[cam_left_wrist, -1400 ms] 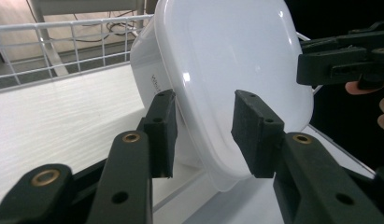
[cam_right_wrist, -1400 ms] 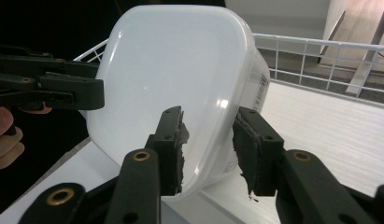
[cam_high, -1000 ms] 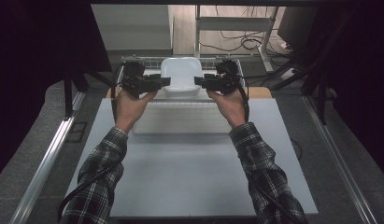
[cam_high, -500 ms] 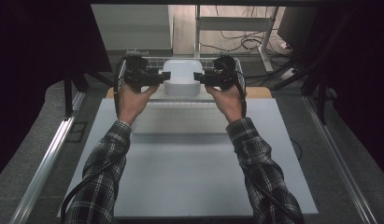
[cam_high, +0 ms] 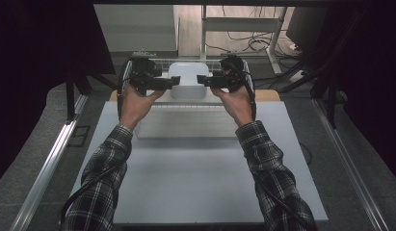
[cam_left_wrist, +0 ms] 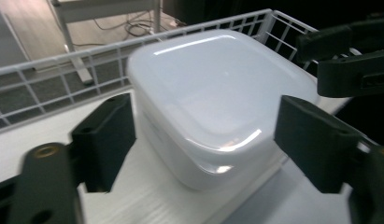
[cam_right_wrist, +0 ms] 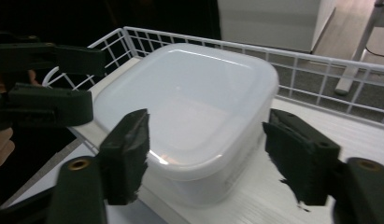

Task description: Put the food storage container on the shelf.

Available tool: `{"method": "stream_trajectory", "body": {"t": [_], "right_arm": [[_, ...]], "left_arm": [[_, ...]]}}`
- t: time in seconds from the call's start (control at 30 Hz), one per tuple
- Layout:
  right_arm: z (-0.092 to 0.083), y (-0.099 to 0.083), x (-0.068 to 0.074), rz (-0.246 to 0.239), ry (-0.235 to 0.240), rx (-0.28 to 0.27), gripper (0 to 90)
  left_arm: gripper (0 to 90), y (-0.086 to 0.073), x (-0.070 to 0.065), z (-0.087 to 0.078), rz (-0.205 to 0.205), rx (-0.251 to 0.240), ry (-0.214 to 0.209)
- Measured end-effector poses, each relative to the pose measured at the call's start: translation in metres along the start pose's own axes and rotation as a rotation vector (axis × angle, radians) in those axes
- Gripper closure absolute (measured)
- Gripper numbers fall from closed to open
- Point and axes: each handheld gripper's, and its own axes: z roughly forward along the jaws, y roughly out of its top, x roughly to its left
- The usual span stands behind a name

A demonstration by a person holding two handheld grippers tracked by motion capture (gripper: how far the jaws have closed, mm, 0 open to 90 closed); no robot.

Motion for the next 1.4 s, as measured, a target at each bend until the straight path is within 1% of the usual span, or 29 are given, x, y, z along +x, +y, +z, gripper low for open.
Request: {"method": "stream_trajectory", "body": {"t": [0.03, 0.13, 0.2, 0.23, 0.27, 0.33, 0.4, 0.47, 0.67, 0.73, 0.83, 1.07, 1.17, 1.27, 1.4], "right_arm": [[0.000, 0.001, 0.002, -0.011, 0.004, 0.008, 22.9], [0.000, 0.002, 0.009, -0.047, 0.000, 0.026, 15.6], [-0.001, 0.001, 0.013, -0.070, -0.002, 0.033, 11.8], [-0.002, 0.000, 0.015, -0.077, -0.006, 0.035, 10.0], [-0.003, -0.001, 0.016, -0.084, -0.004, 0.035, 9.1], [-0.004, -0.003, 0.018, -0.090, 0.003, 0.033, 7.0], [-0.004, -0.006, 0.019, -0.096, 0.004, 0.037, 5.2], [-0.004, -0.010, 0.020, -0.111, 0.005, 0.049, 3.3], [-0.005, -0.023, 0.017, -0.139, -0.003, 0.064, 1.8], [-0.006, -0.027, 0.016, -0.142, -0.002, 0.064, 1.5], [-0.008, -0.032, 0.015, -0.144, 0.004, 0.063, 1.1], [-0.012, -0.044, 0.015, -0.149, 0.009, 0.065, 0.8], [-0.014, -0.049, 0.016, -0.159, 0.012, 0.062, 0.8], [-0.017, -0.053, 0.017, -0.166, 0.015, 0.056, 0.8], [-0.021, -0.061, 0.018, -0.186, 0.016, 0.052, 0.8]], "left_arm": [[17.3, -0.001, -0.002, -0.001, 0.010, 0.001, -0.011], [13.3, -0.004, -0.007, -0.002, 0.024, 0.015, -0.024], [11.2, -0.007, -0.009, -0.004, 0.026, 0.018, -0.034], [10.3, -0.008, -0.009, -0.005, 0.025, 0.024, -0.046], [8.3, -0.009, -0.009, -0.005, 0.023, 0.026, -0.056], [7.4, -0.013, -0.009, -0.006, 0.025, 0.028, -0.062], [6.5, -0.017, -0.008, -0.008, 0.024, 0.028, -0.078], [6.0, -0.019, -0.008, -0.009, 0.027, 0.033, -0.077], [4.4, -0.033, -0.005, -0.013, 0.045, 0.027, -0.075], [4.0, -0.038, -0.004, -0.013, 0.047, 0.028, -0.071], [3.5, -0.045, -0.004, -0.014, 0.066, 0.029, -0.064], [3.5, -0.055, -0.008, -0.019, 0.082, 0.019, -0.065], [4.4, -0.060, -0.011, -0.021, 0.090, 0.013, -0.075], [5.0, -0.067, -0.013, -0.023, 0.090, -0.013, -0.108], [4.4, -0.078, -0.017, -0.024, 0.101, -0.016, -0.112]]}}
